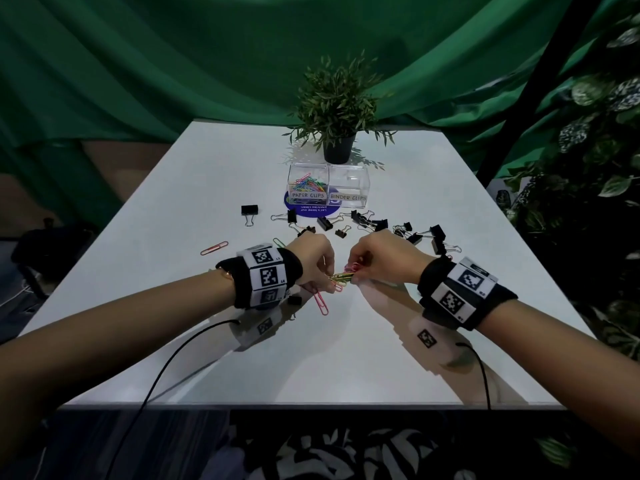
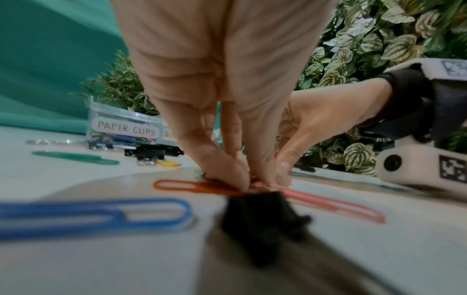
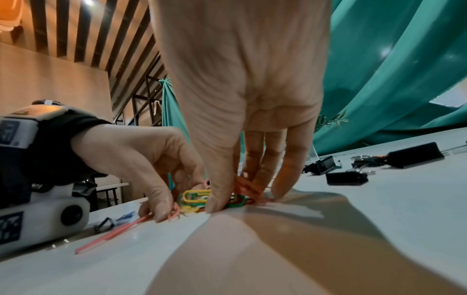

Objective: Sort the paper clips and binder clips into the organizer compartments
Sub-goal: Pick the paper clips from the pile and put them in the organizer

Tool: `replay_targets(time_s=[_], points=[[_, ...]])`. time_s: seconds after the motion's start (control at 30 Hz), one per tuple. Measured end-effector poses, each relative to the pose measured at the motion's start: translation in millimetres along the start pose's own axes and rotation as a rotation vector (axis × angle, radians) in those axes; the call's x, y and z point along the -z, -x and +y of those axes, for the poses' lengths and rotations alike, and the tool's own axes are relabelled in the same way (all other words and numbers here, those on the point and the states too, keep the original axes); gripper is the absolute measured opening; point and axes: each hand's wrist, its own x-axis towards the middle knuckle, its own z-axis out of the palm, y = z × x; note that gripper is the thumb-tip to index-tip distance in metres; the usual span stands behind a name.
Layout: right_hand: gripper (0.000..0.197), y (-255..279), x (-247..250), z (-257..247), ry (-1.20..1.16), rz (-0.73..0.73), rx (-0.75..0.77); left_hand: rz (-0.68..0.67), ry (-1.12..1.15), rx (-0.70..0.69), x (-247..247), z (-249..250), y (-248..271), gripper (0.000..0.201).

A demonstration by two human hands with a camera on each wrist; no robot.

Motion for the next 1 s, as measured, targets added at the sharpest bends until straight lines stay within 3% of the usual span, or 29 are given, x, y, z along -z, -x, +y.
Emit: replay_targets(time_s=[0.23, 0.37, 0.5, 0.67, 0.83, 1.0], points=[[0.013, -2, 1, -2, 0.051, 0.069, -0.006, 0.054, -0.134, -0.048, 5, -9, -1, 0.029], [0.012, -7, -1, -3, 0.006, 0.094, -0.017, 0.065, -0.325, -0.080, 0, -2, 0, 0.026], [0.006, -13, 4, -4, -0.257, -0.045, -0.121, 0.024, -0.325, -0.090, 8, -2, -3, 0.021], [0.013, -33, 20, 2, -0.240, -0.039, -0.208, -0.052, -0.175, -0.068, 28, -15, -17, 0.028], [0.009, -51, 57, 3, -0.581, 0.056, -0.267, 0.028, 0.274, -0.010, 68, -36, -29, 0.013], [0.012, -86, 90, -7, -0.760, 0.274, -0.269, 0.319, 0.587, 0.088, 125, -48, -48, 0.006]])
